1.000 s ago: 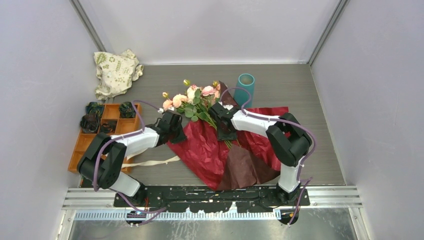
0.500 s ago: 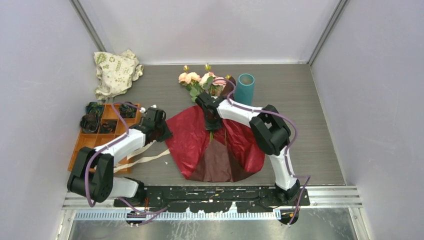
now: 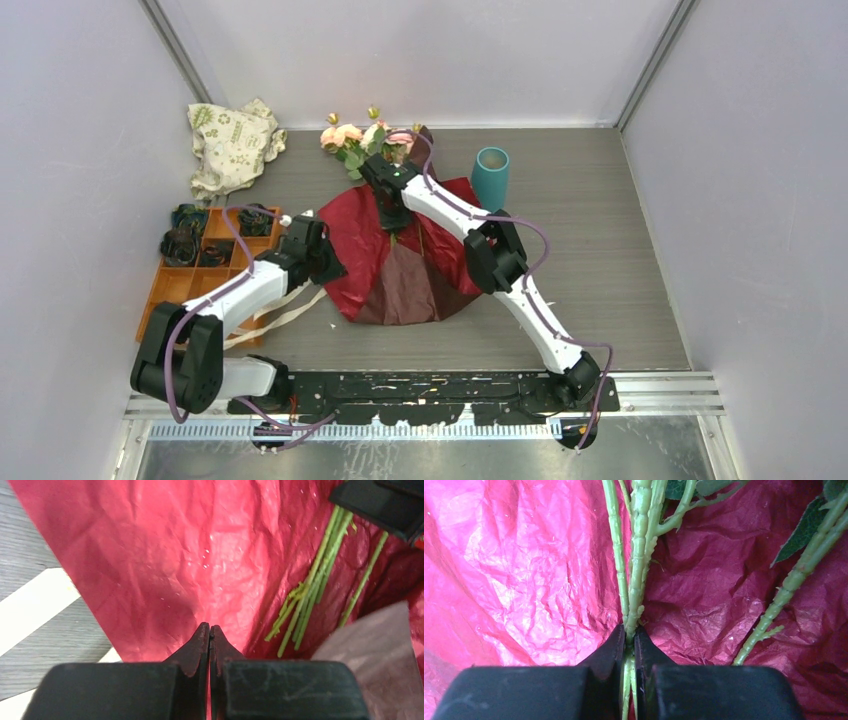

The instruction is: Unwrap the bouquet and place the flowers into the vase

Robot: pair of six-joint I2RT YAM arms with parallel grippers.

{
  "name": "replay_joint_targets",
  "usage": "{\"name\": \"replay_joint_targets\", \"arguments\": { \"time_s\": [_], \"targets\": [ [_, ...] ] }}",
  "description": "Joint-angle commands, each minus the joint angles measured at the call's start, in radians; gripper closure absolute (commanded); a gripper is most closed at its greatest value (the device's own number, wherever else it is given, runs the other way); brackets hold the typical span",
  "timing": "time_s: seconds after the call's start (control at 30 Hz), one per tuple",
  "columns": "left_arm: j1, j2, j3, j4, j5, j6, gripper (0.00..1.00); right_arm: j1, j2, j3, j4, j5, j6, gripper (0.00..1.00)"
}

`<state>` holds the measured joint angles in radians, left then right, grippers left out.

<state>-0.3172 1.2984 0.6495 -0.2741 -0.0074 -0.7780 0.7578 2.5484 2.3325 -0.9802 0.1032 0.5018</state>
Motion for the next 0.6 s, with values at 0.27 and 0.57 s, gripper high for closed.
{"name": "replay_joint_targets", "arguments": {
  "time_s": [0.27,0.57],
  "targets": [
    [-0.022,0.074,0.024,0.22,0.233,0.032,1.0,-0.003,-0.199,-0.191,0.082,0.055,-0.06,0.4],
    [-0.07,0.199,0.089,0.251,0.243,0.029,1.0,-0.003,-0.389,-0.317,-0.007,0.095,-0.044,0.38]
  ]
}}
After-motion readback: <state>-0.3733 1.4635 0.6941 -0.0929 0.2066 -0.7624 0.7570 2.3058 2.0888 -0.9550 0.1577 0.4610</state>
